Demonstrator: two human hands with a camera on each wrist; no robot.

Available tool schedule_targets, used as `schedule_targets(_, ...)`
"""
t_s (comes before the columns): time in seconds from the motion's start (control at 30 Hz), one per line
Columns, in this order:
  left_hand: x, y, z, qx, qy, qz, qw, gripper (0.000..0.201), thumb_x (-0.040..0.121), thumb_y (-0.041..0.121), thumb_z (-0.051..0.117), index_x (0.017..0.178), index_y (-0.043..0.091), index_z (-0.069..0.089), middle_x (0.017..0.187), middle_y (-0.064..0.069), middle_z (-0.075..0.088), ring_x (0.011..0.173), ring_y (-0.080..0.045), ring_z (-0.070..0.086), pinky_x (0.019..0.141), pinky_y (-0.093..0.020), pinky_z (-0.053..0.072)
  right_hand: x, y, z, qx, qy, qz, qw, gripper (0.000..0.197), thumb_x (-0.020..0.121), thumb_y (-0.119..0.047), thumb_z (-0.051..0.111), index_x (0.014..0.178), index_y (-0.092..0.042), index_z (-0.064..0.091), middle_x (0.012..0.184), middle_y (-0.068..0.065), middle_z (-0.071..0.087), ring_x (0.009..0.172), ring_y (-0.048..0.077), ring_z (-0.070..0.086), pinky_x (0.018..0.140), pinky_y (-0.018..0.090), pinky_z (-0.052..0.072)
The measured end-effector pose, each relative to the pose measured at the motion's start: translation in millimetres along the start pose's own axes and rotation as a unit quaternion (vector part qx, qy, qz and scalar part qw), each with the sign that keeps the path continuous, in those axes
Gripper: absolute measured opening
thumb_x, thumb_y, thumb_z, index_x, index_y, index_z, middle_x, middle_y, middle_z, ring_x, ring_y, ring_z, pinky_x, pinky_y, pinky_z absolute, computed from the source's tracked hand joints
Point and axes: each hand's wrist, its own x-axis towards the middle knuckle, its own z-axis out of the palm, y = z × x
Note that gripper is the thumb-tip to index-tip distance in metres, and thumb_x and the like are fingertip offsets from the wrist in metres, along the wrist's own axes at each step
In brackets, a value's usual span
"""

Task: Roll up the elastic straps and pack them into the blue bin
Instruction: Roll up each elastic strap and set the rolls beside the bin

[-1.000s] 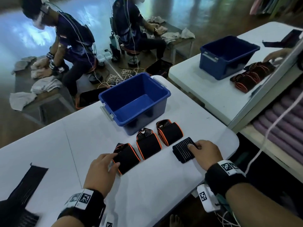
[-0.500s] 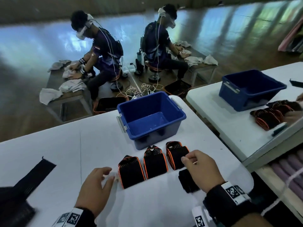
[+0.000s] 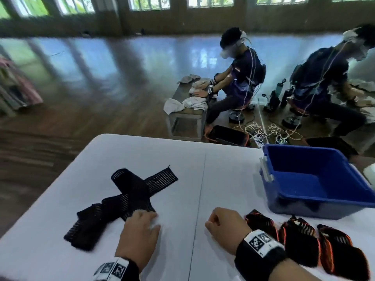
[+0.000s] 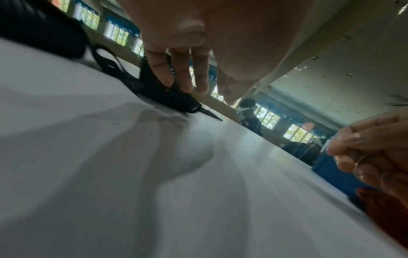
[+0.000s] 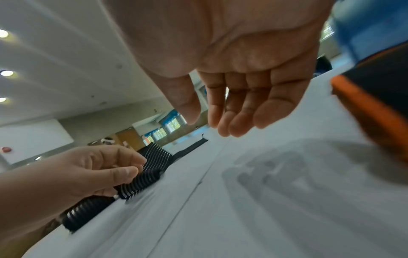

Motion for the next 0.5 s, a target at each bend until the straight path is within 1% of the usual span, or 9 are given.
schedule_targets(0.07,-1.2,-22.1,-3.1,0.037,0.005,-0.019,0.999,0.036,0.08,0.032,0.067,0.115,0.025,0.071,0.12,0.005,0.057,0.104,-0.022,0.059,0.091,-0.039,0.05,15.8,-18.7,13.6,-0.015,-0.024,-0.023,0.999,0.011,0.089,-0.036,0.054,0.083,-0.027,0.057,0.091,-0.008,0.064,0.091,0.014,0.061,0.076,0.023,0.044)
schedule_targets(0.13,-0.5,-39.0,-1.9,0.041,0.0,-0.045,0.998,0.045,0.078,0.029,0.069,0.123,0.022,0.069,0.133,-0.003,0.055,0.115,-0.029,0.056,0.098,-0.045,0.05,29.0,-37.5,26.5,-0.032,-0.042,-0.044,0.998,0.01,0.089,-0.036,0.054,0.084,-0.028,0.057,0.094,-0.008,0.065,0.092,0.013,0.06,0.075,0.022,0.043)
schedule_targets(0.2,0.9,-48.3,-2.2,0.038,0.0,-0.062,0.997,0.049,0.082,0.027,0.069,0.13,0.022,0.065,0.138,-0.005,0.053,0.123,-0.03,0.051,0.105,-0.042,0.046,40.0,-55.5,37.8,-0.041,-0.061,-0.061,0.995,0.009,0.089,-0.037,0.054,0.086,-0.029,0.058,0.099,-0.007,0.066,0.095,0.013,0.061,0.08,0.023,0.046)
schedule_targets(0.27,2.3,-54.4,-5.4,0.027,-0.006,-0.065,0.998,0.042,0.086,0.028,0.066,0.128,0.026,0.065,0.129,0.001,0.057,0.12,-0.027,0.052,0.102,-0.039,0.047,49.8,-71.9,48.9,-0.049,-0.073,-0.071,0.994,0.008,0.089,-0.036,0.055,0.086,-0.03,0.057,0.099,-0.007,0.066,0.097,0.013,0.061,0.082,0.023,0.047)
schedule_targets(0.3,2.7,-55.6,-8.5,0.017,-0.003,-0.064,0.998,0.035,0.087,0.028,0.064,0.121,0.028,0.067,0.122,0.004,0.06,0.116,-0.025,0.053,0.098,-0.037,0.048,53.2,-79.9,53.5,-0.046,-0.076,-0.076,0.993,0.007,0.089,-0.036,0.056,0.087,-0.029,0.057,0.099,-0.007,0.065,0.097,0.013,0.061,0.083,0.023,0.046)
schedule_targets(0.37,4.1,-58.4,-13.7,-0.005,0.008,-0.056,0.998,0.02,0.091,0.028,0.059,0.107,0.032,0.069,0.108,0.01,0.062,0.109,-0.017,0.055,0.092,-0.029,0.046,59.2,-94.4,61.5,-0.038,-0.081,-0.078,0.993,0.008,0.089,-0.035,0.058,0.093,-0.029,0.057,0.096,-0.007,0.064,0.095,0.012,0.061,0.082,0.023,0.047)
schedule_targets(0.4,4.3,-59.3,-16.7,-0.025,0.013,-0.049,0.998,0.017,0.092,0.028,0.057,0.102,0.033,0.069,0.103,0.013,0.063,0.105,-0.012,0.055,0.089,-0.025,0.045,62.0,-101.3,64.8,-0.023,-0.088,-0.079,0.993,0.011,0.088,-0.034,0.06,0.097,-0.029,0.057,0.092,-0.007,0.065,0.09,0.01,0.061,0.08,0.022,0.048)
schedule_targets(0.47,4.7,-59.4,-25.9,-0.08,0.028,-0.044,0.995,0.013,0.094,0.026,0.055,0.099,0.033,0.065,0.095,0.017,0.063,0.094,-0.004,0.055,0.079,-0.016,0.043,66.7,-115.5,72.5,0.05,-0.105,-0.075,0.99,0.02,0.086,-0.03,0.064,0.104,-0.028,0.057,0.081,-0.004,0.067,0.074,0.004,0.062,0.071,0.019,0.051)
schedule_targets(0.5,4.6,-58.8,-31.2,-0.107,0.034,-0.044,0.993,0.011,0.094,0.026,0.055,0.098,0.033,0.063,0.091,0.017,0.064,0.089,-0.003,0.056,0.076,-0.015,0.043,66.9,-123.8,75.2,0.09,-0.112,-0.073,0.987,0.025,0.083,-0.029,0.067,0.106,-0.031,0.057,0.079,-0.004,0.067,0.069,0.002,0.063,0.068,0.017,0.052)
